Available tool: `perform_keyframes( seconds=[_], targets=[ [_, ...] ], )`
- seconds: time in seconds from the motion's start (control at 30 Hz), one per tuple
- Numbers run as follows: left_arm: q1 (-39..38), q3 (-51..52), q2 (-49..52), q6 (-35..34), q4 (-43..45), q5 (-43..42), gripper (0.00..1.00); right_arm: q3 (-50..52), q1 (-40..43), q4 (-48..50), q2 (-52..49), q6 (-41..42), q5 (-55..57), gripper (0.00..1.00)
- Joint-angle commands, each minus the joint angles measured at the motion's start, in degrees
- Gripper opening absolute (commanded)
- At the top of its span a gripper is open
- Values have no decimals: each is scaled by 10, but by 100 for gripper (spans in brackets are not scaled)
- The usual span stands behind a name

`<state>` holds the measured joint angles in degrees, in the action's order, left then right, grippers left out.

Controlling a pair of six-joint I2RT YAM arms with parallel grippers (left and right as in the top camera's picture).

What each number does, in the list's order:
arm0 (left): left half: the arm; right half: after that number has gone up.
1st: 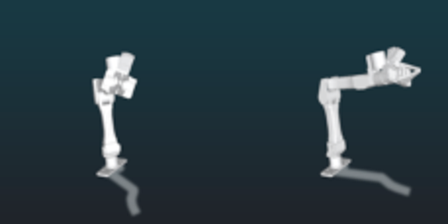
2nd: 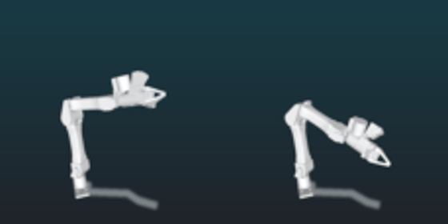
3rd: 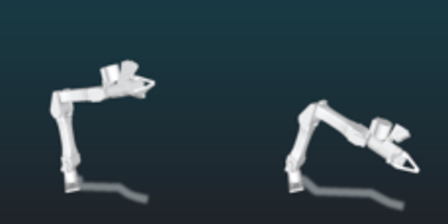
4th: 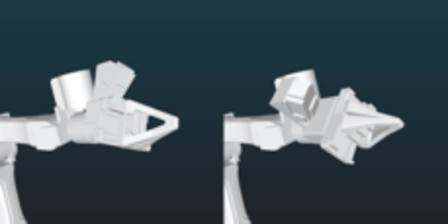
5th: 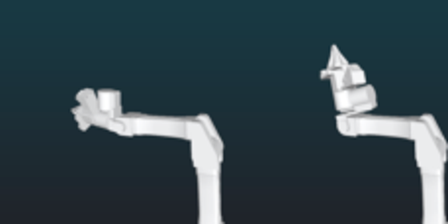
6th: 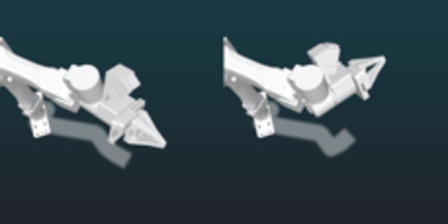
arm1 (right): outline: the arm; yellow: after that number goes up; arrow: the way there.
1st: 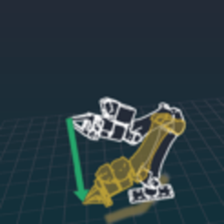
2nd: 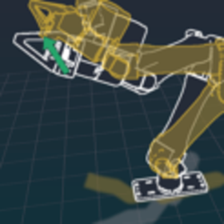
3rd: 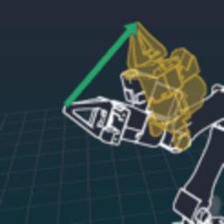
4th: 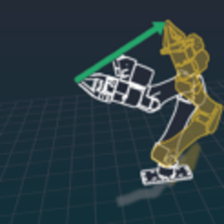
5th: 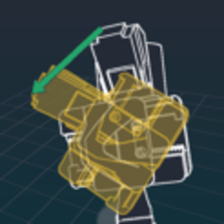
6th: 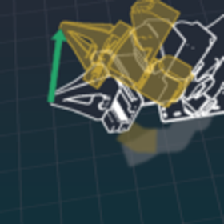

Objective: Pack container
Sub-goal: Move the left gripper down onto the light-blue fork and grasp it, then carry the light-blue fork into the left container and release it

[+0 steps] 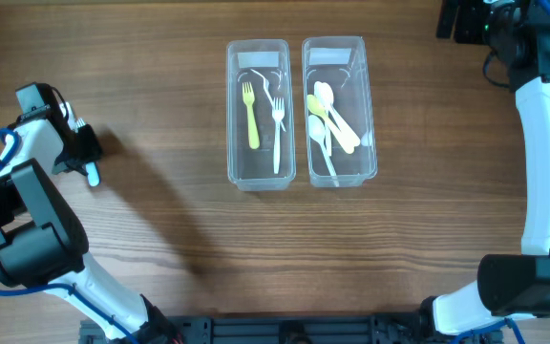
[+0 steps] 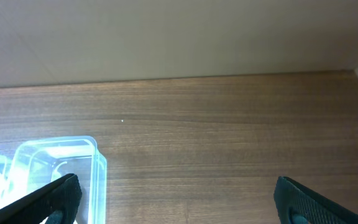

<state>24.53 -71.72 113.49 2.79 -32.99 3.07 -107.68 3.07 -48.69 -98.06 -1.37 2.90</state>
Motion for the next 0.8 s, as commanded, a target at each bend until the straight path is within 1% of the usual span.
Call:
perform_keyframes(
  seconds=[0.0, 0.1, 0.3, 0.47, 0.6, 0.77],
  targets=[
    [2, 3, 9, 2, 1, -11, 20, 2, 2, 2, -4, -1, 10, 100],
    [2, 3, 9, 2, 0, -11, 18, 2, 2, 2, -4, -1, 10, 100],
    [2, -11, 4, -2, -5, -11, 7, 2, 2, 2, -4, -1, 10, 100],
    [1, -54, -16, -2, -40, -11, 4, 2, 2, 2, -4, -1, 10, 100],
    [1, -81, -41, -3, -57, -11, 4, 2, 2, 2, -4, -1, 10, 100],
    [-7, -95, -75, -37, -69, -22, 4, 2, 2, 2, -4, -1, 10, 100]
  ],
)
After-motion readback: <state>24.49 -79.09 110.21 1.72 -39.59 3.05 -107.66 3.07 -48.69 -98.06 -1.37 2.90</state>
